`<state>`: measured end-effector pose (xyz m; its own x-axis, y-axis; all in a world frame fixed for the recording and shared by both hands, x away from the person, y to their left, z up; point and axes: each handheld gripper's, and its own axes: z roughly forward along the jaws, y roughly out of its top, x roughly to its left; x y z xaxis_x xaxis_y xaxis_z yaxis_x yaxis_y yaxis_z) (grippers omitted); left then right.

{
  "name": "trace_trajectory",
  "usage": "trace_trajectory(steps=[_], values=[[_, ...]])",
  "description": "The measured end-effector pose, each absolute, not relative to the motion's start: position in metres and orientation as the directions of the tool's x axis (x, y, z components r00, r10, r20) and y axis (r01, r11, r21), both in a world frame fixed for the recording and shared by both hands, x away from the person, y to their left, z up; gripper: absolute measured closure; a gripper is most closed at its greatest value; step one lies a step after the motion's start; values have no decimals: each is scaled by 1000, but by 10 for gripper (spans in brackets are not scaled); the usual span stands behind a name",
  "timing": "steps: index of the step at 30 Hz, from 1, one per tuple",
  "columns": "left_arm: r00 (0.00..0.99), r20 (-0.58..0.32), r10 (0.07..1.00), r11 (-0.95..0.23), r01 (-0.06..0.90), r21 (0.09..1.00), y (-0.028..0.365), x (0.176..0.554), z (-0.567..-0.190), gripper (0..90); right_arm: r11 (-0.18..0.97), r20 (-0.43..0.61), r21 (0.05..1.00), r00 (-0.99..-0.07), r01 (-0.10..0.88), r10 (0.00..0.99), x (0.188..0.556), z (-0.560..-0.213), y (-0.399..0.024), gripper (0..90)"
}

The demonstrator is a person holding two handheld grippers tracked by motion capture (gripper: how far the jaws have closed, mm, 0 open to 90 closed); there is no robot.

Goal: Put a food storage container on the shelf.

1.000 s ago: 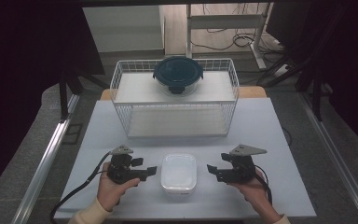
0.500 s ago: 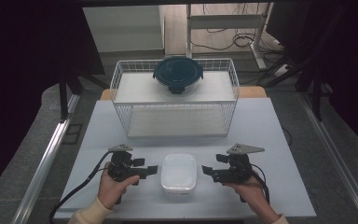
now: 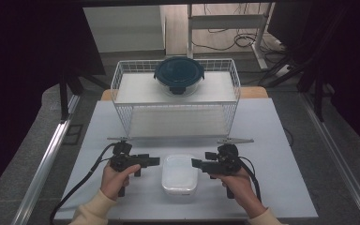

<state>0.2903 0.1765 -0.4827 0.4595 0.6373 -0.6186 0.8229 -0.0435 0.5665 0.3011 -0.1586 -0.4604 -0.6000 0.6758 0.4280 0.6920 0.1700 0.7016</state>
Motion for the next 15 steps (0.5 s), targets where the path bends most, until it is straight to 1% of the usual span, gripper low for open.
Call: trace_trajectory(steps=[2, 5, 10, 15], values=[[463, -626, 628, -66, 832, 550, 172, 288, -488, 296, 153, 447, 694, -587, 704, 675, 300, -467, -159, 276], [469, -636, 613, -83, 839, 538, 166, 287, -493, 309, 157, 474, 664, -574, 731, 668, 299, -476, -161, 292], [471, -649, 597, -107, 849, 518, 161, 287, -501, 336, 166, 487, 646, -570, 745, 661, 298, -481, -161, 325], [466, -671, 576, -102, 856, 507, 159, 288, -505, 365, 172, 494, 633, -564, 755, 662, 297, -485, -160, 343]])
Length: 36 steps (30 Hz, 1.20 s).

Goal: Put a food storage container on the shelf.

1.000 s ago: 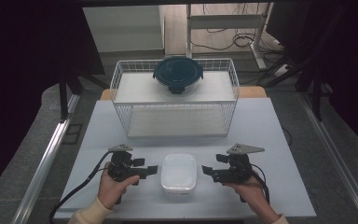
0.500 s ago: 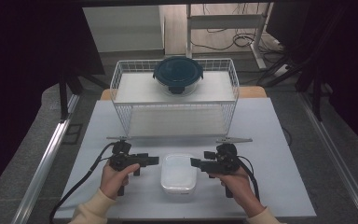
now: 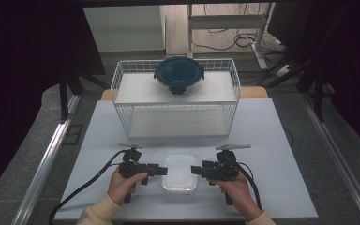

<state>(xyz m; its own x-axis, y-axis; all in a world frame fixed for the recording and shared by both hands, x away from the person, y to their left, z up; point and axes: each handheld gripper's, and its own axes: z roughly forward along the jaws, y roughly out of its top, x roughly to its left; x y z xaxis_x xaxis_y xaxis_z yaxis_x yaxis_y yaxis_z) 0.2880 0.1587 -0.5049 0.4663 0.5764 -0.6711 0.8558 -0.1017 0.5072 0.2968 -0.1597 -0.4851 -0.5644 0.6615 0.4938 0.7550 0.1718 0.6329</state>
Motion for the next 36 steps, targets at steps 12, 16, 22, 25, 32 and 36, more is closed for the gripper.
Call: trace_trajectory(steps=[12, 16, 22, 25, 32, 36], values=[[457, -711, 534, -105, 870, 481, 157, 289, -512, 441, 187, 513, 600, -554, 778, 656, 296, -492, -158, 409], [451, -729, 515, -96, 875, 474, 156, 288, -513, 478, 181, 545, 575, -539, 798, 642, 295, -493, -157, 486], [428, -722, 544, -77, 882, 465, 158, 286, -513, 611, 169, 561, 557, -518, 813, 645, 295, -493, -158, 589], [428, -718, 549, -69, 879, 471, 159, 284, -512, 636, 146, 581, 546, -499, 825, 643, 294, -494, -159, 612], [448, -706, 548, -67, 865, 497, 160, 278, -505, 698, 128, 603, 549, -498, 826, 624, 292, -491, -165, 675], [465, -712, 526, -67, 857, 511, 162, 276, -502, 737, 112, 600, 566, -502, 817, 623, 290, -488, -167, 710]])
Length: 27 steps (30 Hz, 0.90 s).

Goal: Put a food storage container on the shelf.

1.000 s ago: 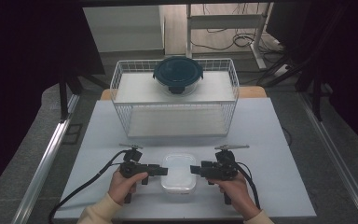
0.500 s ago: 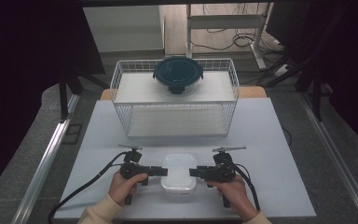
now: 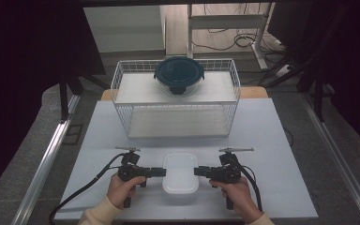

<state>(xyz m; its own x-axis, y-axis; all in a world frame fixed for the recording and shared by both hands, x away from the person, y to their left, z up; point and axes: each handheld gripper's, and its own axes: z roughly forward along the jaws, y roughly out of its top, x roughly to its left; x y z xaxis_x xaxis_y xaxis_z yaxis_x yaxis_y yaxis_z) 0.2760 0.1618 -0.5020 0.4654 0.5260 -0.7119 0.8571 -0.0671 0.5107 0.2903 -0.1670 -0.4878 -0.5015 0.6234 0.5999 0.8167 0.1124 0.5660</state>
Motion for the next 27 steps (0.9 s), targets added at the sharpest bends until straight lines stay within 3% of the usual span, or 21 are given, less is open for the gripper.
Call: trace_trajectory(steps=[14, 27], values=[[491, -712, 501, -54, 839, 541, 164, 271, -495, 822, 112, 563, 615, -534, 780, 631, 286, -480, -169, 763], [515, -694, 502, -53, 820, 570, 166, 268, -488, 824, 129, 523, 662, -579, 738, 626, 283, -473, -168, 765]])
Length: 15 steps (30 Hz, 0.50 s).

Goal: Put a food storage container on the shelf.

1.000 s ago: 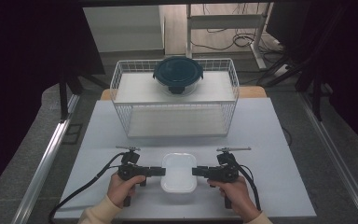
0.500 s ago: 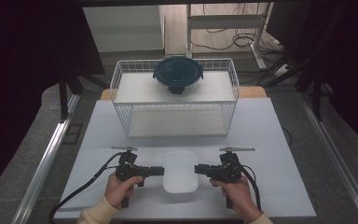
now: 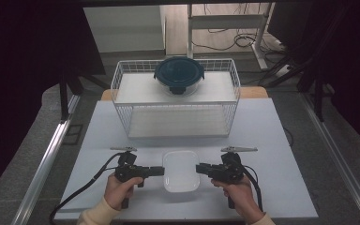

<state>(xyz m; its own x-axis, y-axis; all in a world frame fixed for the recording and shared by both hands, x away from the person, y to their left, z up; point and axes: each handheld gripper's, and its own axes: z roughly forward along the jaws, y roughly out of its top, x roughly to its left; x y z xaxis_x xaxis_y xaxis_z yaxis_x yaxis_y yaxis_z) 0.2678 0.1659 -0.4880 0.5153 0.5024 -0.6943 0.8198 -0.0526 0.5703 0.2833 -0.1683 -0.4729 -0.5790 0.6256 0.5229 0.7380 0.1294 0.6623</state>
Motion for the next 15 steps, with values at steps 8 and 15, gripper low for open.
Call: trace_trajectory(steps=[8, 15], values=[[569, -628, 530, -85, 773, 629, 163, 266, -471, 822, 151, 465, 709, -618, 689, 634, 281, -459, -167, 768], [581, -613, 536, -88, 760, 644, 163, 267, -464, 820, 160, 440, 733, -640, 661, 630, 281, -450, -167, 769]])
